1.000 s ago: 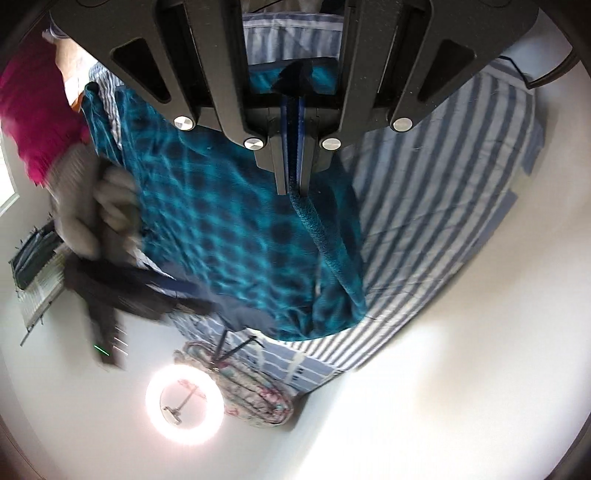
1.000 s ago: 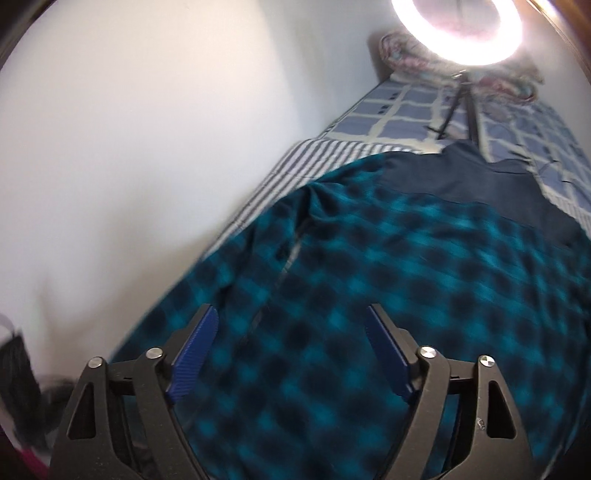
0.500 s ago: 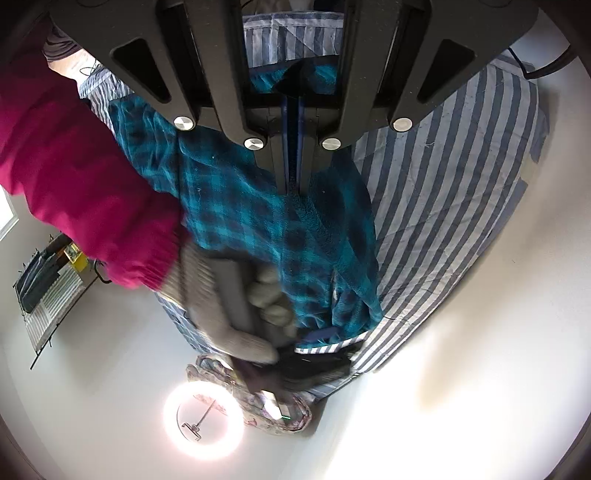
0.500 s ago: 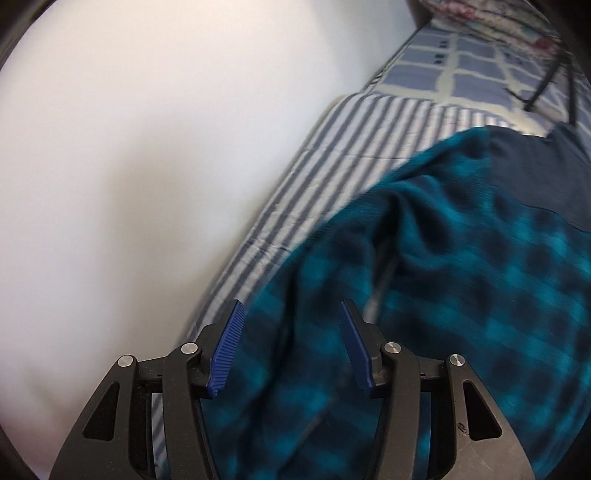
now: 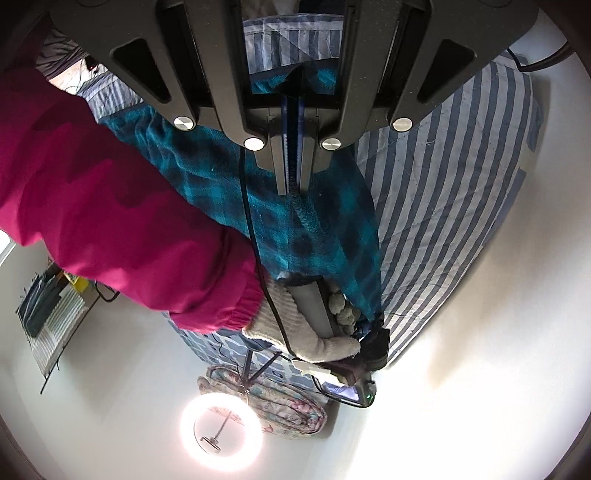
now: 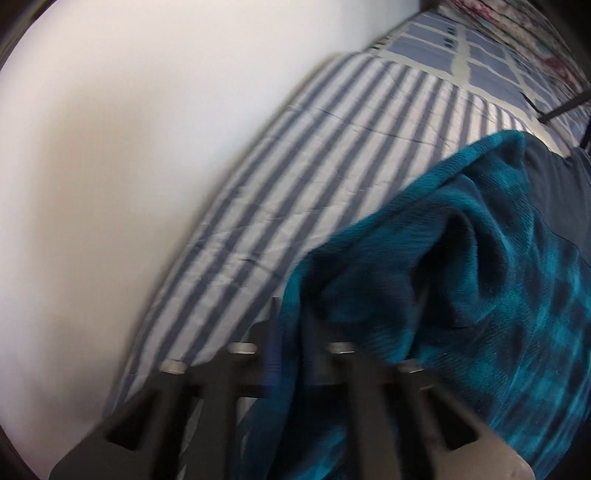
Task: Fold large clothes
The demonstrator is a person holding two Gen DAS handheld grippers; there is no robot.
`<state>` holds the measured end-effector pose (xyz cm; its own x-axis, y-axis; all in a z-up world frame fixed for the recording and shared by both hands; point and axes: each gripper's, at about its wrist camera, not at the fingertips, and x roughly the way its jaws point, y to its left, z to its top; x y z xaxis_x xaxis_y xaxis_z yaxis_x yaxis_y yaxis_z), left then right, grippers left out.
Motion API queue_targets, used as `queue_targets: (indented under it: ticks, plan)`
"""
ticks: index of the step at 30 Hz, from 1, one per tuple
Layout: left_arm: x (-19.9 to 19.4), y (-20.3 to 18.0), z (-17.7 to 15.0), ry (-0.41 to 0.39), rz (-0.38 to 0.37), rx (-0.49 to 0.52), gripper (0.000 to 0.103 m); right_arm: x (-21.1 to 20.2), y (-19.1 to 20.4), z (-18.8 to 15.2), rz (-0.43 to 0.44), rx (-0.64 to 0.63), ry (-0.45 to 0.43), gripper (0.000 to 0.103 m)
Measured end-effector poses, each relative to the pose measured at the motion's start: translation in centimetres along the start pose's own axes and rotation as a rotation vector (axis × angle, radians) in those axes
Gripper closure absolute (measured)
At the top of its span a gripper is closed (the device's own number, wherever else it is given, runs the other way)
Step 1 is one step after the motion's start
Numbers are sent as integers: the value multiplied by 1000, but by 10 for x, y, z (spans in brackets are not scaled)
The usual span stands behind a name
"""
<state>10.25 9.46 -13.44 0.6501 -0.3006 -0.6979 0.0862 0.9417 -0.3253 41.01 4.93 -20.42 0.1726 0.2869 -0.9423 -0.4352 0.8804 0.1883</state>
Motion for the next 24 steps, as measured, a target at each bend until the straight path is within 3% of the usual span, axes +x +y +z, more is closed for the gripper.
queue_targets:
  ticks: [3, 9, 14, 19, 23, 24]
  plan:
    - [1, -7, -3, 2, 4, 39, 103, -17, -17, 1, 75, 54, -39, 100]
    - [4, -37, -11, 0, 31, 167, 103, -87, -67, -6, 202, 144, -187, 101]
    - [21, -56, -21, 46, 42, 244, 103, -123, -123, -34, 212, 224, -248, 101]
    - [40, -67, -31, 113, 31, 281, 103, -118, -178, -69, 197, 325, -233, 101]
    - [47, -74, -34, 158, -6, 274, 102, -98, -194, -86, 178, 334, -204, 100]
    - [47, -75, -34, 173, -31, 266, 93, -93, -195, -85, 160, 328, -198, 97]
